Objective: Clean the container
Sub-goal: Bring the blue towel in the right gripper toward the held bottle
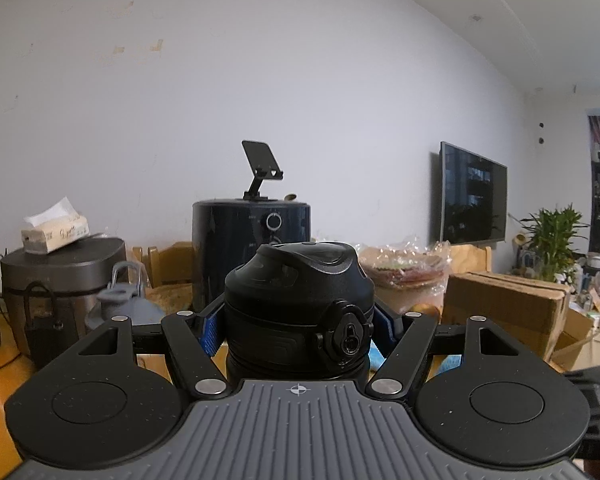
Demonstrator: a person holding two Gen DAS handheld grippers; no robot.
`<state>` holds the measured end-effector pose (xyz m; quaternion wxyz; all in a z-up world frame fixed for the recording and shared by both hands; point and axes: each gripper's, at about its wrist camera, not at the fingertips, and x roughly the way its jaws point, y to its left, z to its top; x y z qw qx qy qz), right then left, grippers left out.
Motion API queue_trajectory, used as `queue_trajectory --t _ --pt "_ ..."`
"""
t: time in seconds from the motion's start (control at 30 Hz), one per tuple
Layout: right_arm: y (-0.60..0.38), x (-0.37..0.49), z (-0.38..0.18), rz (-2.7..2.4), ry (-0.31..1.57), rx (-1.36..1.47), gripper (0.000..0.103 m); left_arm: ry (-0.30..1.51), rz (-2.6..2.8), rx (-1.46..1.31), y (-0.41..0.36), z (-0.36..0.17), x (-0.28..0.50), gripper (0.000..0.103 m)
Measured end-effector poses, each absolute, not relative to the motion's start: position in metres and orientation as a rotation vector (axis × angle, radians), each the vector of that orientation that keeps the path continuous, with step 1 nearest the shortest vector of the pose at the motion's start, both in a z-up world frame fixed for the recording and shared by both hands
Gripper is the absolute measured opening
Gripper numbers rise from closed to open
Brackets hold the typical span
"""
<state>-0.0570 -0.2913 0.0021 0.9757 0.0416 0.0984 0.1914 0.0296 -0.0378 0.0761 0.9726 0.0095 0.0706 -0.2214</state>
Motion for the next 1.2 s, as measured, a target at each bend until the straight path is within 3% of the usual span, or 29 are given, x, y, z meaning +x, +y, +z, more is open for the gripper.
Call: queue_trajectory --t 1.2 --pt "-0.291 -0.059 -0.003 0.475 0.161 0.136 0.012 0.089 -0.484 0.045 -0.025 0.051 0.007 0.068"
